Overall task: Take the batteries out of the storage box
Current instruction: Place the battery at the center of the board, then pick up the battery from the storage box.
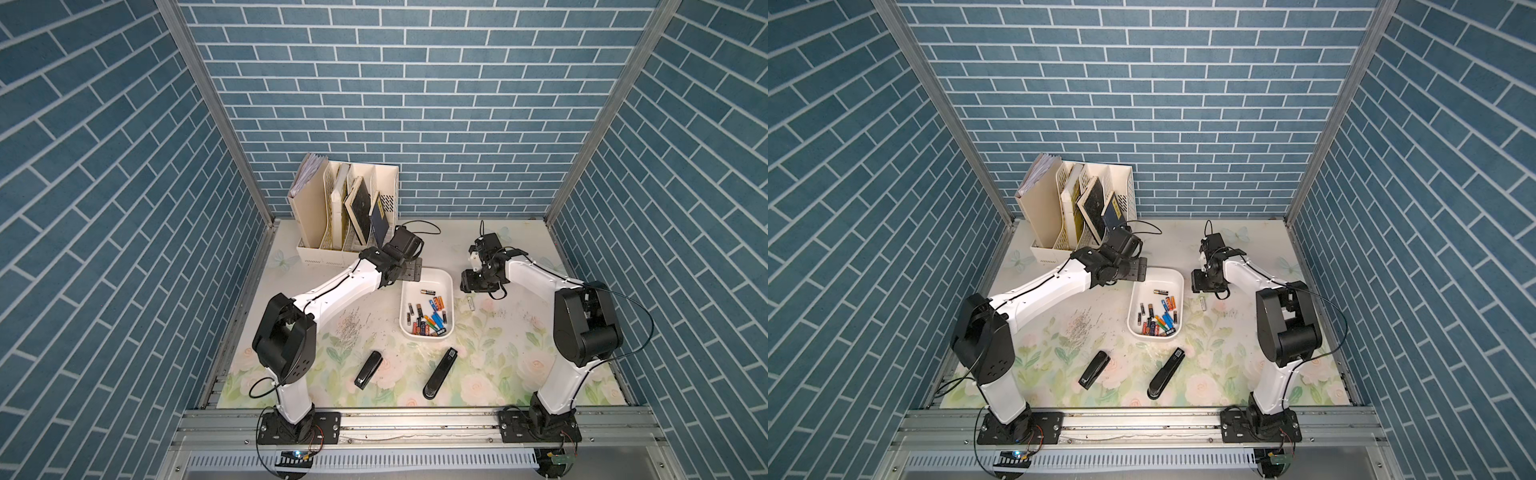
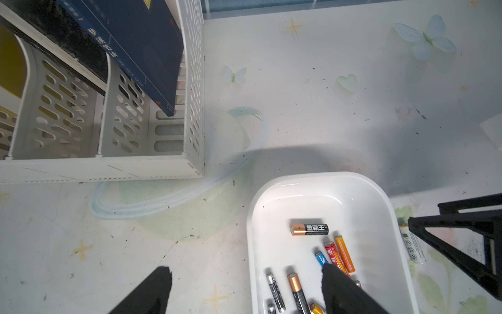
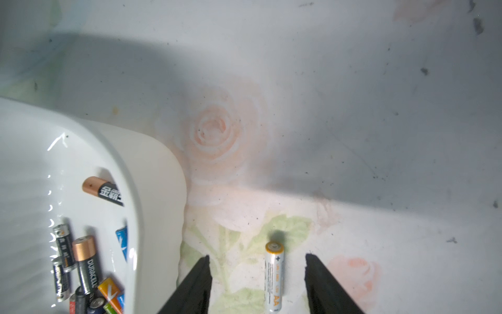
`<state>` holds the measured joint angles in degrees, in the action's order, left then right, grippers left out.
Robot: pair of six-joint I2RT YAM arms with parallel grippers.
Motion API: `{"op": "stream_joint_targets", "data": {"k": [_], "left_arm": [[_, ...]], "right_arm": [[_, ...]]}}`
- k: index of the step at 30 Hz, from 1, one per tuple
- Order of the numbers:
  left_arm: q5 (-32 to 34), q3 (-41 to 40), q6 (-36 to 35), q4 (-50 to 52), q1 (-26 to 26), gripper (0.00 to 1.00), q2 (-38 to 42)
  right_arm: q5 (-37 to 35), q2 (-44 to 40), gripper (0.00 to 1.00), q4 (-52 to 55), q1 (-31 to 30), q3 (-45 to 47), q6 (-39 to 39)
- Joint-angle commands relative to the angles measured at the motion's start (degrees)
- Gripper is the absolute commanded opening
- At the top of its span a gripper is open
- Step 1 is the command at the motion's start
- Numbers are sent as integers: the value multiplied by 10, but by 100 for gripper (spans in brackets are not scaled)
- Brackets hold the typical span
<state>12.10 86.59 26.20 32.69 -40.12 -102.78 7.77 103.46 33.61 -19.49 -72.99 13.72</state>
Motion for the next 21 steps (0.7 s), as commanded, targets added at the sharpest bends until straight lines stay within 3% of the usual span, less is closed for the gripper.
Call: {"op": "stream_joint_targets", "data": {"k": [1,14,21], "left_arm": [[0,14,15,28,-15,91,-4],[-32,-31,66,10,-49,86,-15],[-55,-16,88,17,-81,70,-64]], "right_arm": [[-1,-22,58,37,2,-23,-6],[1,-35,59,63,3,-67,-23],[7,-26,59,58,3,-74,-27]]}}
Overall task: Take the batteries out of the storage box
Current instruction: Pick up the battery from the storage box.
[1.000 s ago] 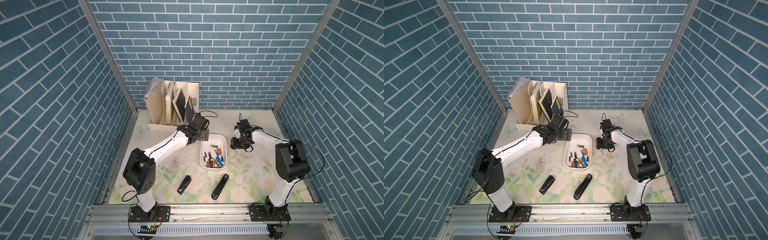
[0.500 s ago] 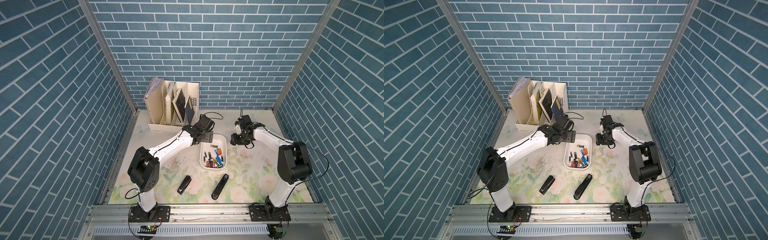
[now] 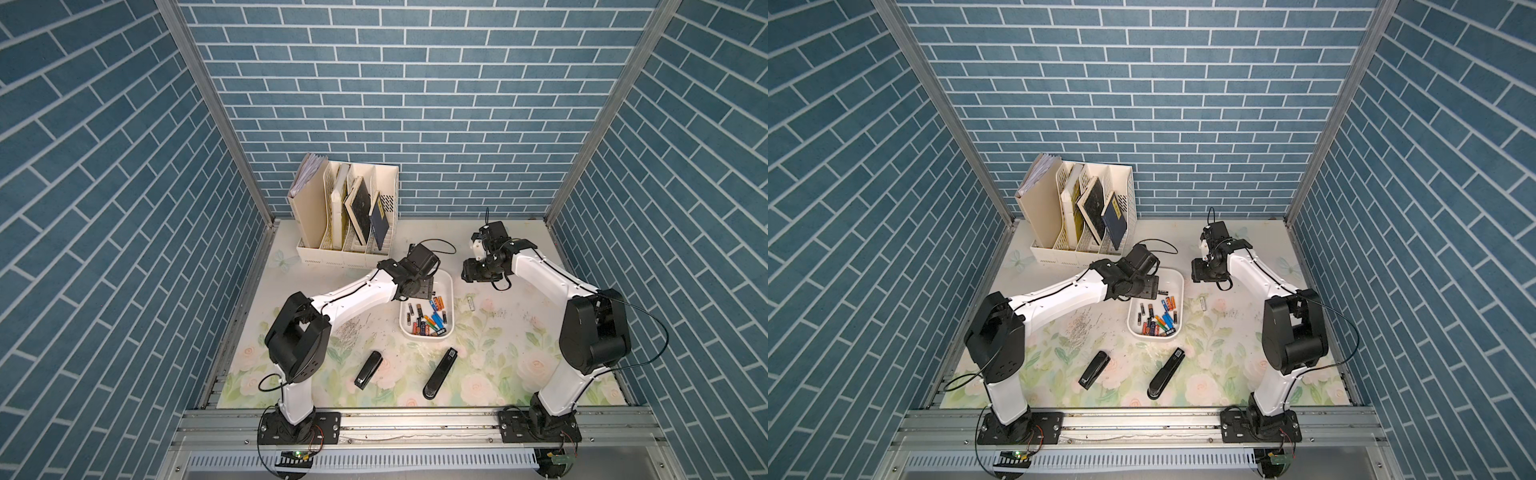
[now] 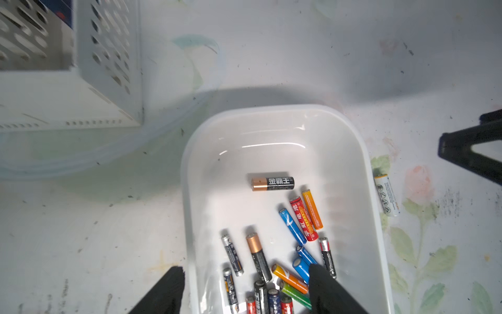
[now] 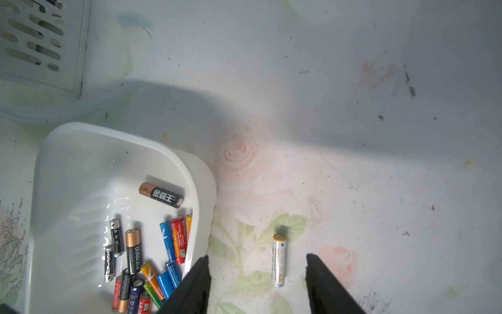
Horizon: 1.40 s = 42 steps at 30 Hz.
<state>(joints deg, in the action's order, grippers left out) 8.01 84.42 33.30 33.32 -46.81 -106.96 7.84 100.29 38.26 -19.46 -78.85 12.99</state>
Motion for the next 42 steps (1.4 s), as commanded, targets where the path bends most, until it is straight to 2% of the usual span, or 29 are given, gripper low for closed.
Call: {"op": "stream_joint_targets", "data": {"k": [1,6,15,26,34,42], "left_arm": [[-16,8,19,13,-16,67,-29],[-23,10,32,24,-19,56,-56],[-36,21,36,33,-19,44,-93],[-37,34,34,40,-19,37,-126],[-45,35,34,39,-18,29,-138],[-43,54,35,58,-15,28,-149]], "right_arm": [[8,7,59,11,3,-16,-21],[13,14,59,9,4,-17,-24],[13,8,59,9,12,-7,-33],[17,9,59,12,15,-7,-36],[18,11,59,13,16,-10,-37],[29,5,59,18,18,-8,-39]]}}
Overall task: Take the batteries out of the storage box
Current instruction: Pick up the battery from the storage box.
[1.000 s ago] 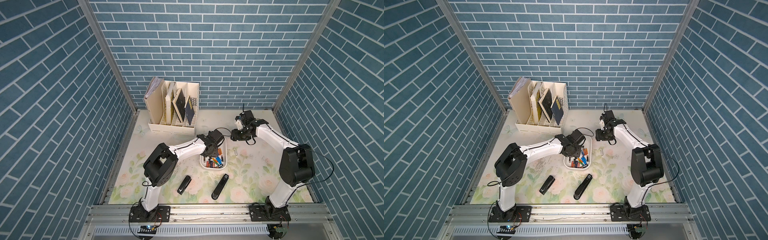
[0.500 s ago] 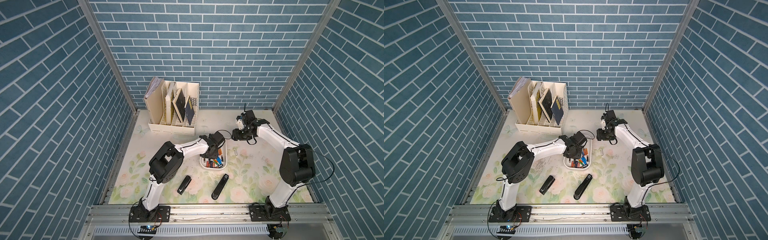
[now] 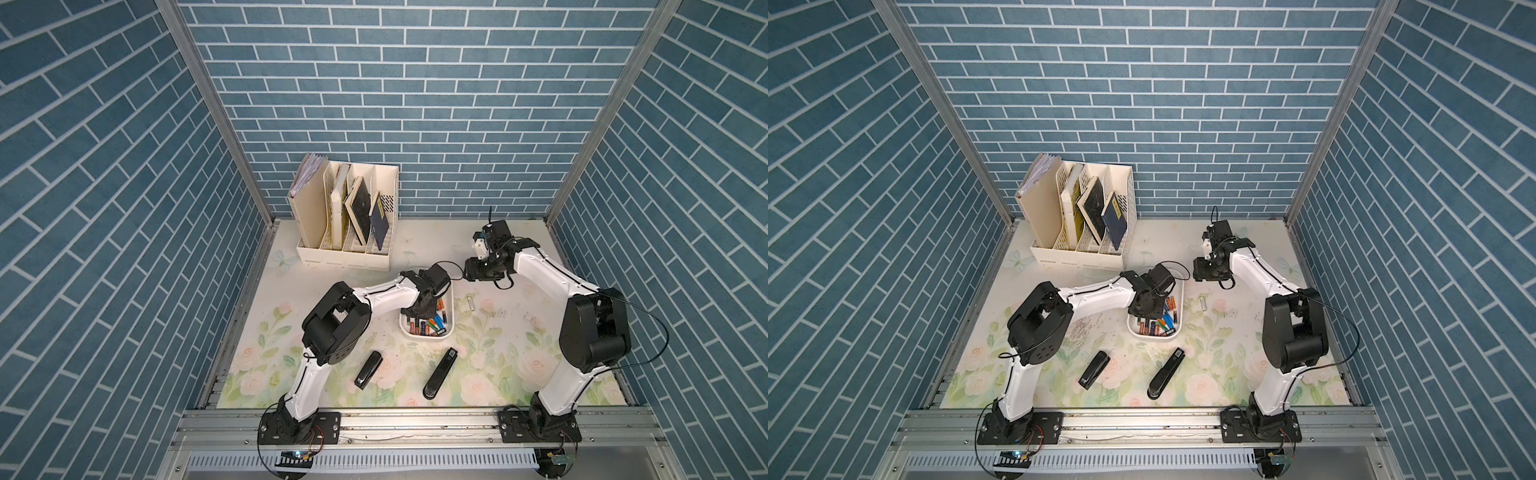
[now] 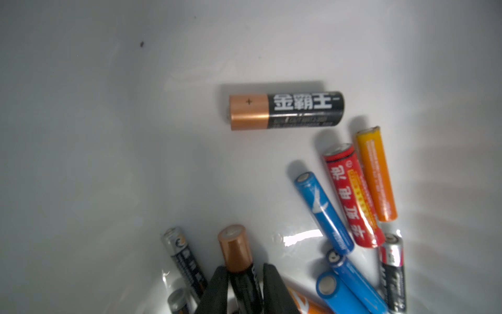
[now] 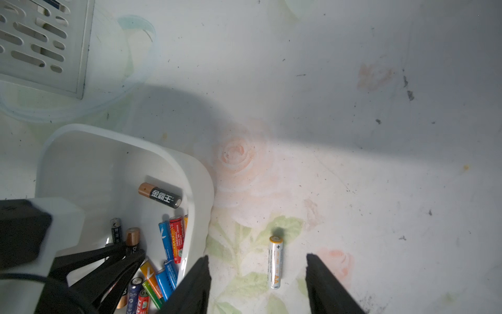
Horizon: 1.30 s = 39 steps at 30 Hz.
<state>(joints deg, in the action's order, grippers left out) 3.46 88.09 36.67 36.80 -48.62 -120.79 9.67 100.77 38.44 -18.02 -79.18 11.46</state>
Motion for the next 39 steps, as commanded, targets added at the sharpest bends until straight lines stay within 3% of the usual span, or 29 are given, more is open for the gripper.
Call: {"op": "stream_joint_targets", "data": {"k": [1,25,39], "left_arm": [[5,16,3,24,3,28,-11],[-10,5,13,11,4,30,-16],[-10,-45,20,3,10,31,19]], "right_arm": [[14,0,59,20,4,-5,-26],[24,-21,60,9,14,18,-41],[38,6,60,19,14,-24,-43]]}}
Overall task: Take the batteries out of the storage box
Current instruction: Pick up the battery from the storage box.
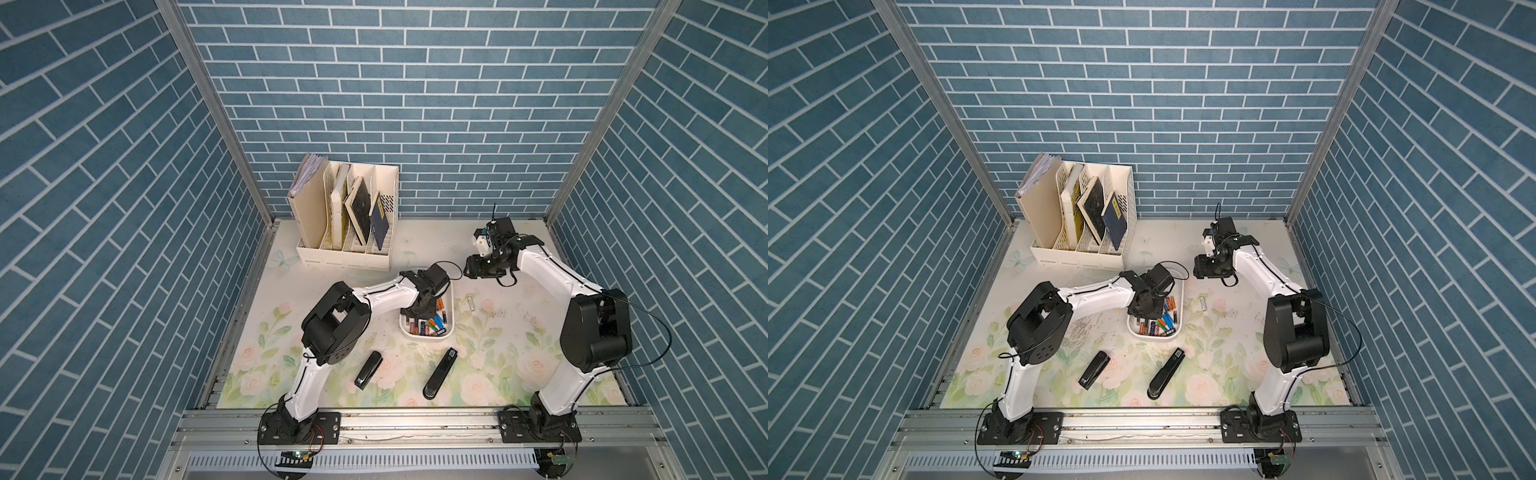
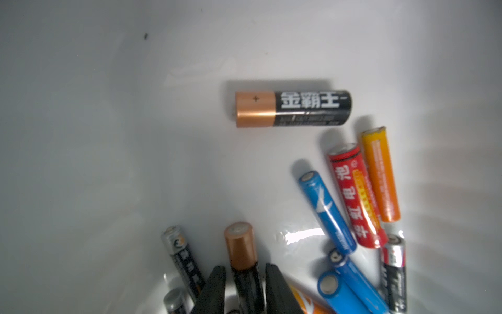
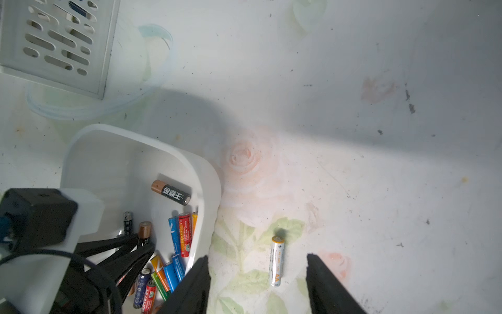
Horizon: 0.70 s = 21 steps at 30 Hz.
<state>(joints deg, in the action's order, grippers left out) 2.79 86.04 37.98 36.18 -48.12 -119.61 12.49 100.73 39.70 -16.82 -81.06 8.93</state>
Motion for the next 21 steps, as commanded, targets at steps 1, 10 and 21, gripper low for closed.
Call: {"op": "stream_joint_targets", "data": {"k": [1,10,21], "left_arm": [[-6,-28,7,5,5,31,8],[-19,-14,2,-2,6,30,-6],[-28,11,-6,5,7,23,-27]], "right_arm": [[10,6,60,6,2,-2,-18],[3,-1,60,8,2,15,-22],[4,5,60,11,2,10,-22]]}}
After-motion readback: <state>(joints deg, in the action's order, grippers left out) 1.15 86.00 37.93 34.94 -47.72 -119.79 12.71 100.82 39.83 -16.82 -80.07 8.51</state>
